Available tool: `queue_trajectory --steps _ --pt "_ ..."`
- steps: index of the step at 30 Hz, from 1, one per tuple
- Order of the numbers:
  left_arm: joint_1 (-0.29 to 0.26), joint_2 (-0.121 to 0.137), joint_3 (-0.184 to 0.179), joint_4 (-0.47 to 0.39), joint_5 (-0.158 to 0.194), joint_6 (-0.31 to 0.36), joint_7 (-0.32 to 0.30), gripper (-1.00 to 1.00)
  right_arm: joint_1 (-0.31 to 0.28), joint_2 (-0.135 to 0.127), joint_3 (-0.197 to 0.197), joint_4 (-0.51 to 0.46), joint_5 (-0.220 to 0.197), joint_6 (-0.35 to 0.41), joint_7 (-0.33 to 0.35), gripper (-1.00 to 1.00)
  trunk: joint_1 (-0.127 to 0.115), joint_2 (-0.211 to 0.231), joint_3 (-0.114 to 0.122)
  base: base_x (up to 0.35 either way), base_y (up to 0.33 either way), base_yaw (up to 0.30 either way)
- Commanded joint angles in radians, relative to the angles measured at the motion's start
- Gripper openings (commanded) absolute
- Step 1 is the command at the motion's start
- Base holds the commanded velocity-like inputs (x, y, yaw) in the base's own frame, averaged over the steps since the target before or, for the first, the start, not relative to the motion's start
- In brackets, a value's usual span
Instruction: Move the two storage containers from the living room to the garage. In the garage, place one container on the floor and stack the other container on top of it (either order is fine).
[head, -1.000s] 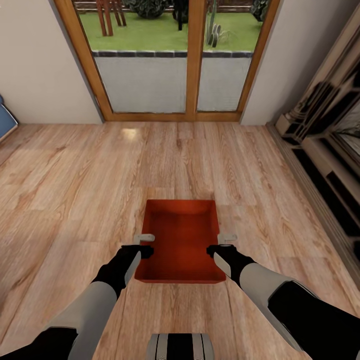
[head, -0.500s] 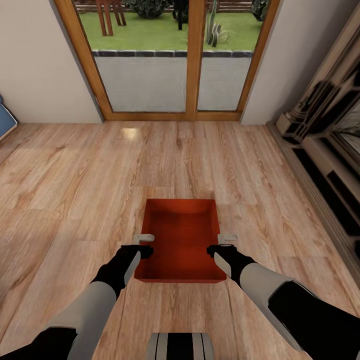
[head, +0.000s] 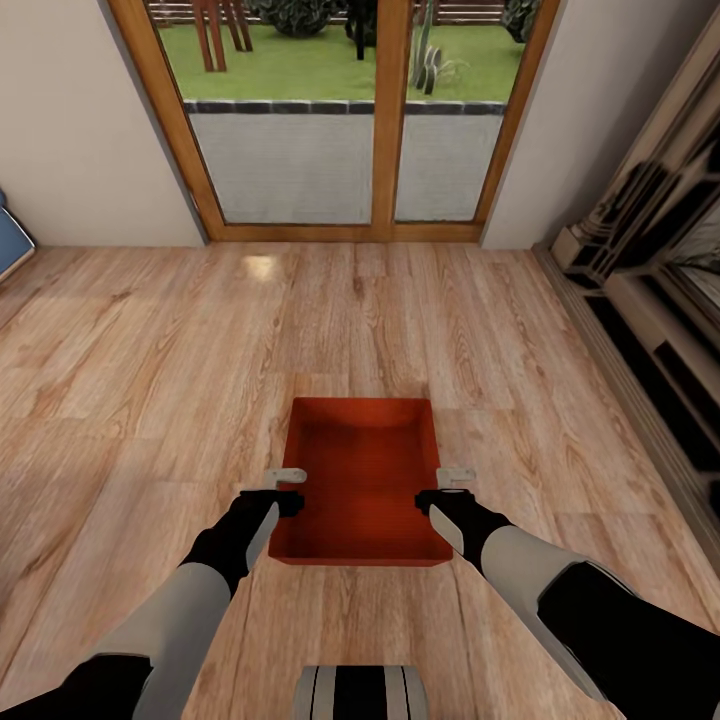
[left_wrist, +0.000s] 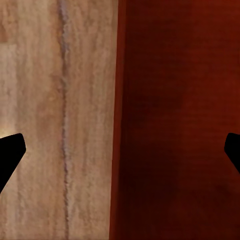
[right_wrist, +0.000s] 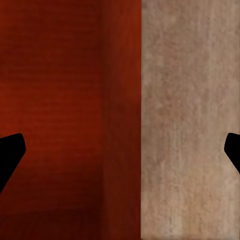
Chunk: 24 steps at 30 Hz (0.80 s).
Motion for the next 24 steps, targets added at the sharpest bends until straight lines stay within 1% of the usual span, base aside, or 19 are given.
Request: queue_trajectory --steps 1,2,9,24 --pt "0.0 0.0 0.001 -0.002 0.001 0.005 0.003 1.0 0.0 0.0 0.008 -0.002 -0.006 0.007 -0.006 1.0 0.0 0.0 -0.001 0.0 0.0 0.0" --pt "0.0 0.0 0.001 -0.002 0.001 0.005 0.003 1.0 0.0 0.0 0.008 -0.002 -0.005 0.007 -0.006 1.0 0.0 0.0 -0.001 0.0 0.0 0.0" --pt "0.0 0.0 0.001 -0.001 0.001 0.005 0.003 1.0 0.0 0.0 0.008 -0.002 -0.004 0.007 -0.006 1.0 0.027 -0.049 -0.023 0.0 0.0 0.0" --pt "0.0 0.0 0.001 -0.001 0.001 0.005 0.003 1.0 0.0 0.0 0.008 -0.002 -0.004 0.007 -0.006 1.0 0.027 -0.049 -0.023 0.0 0.0 0.0"
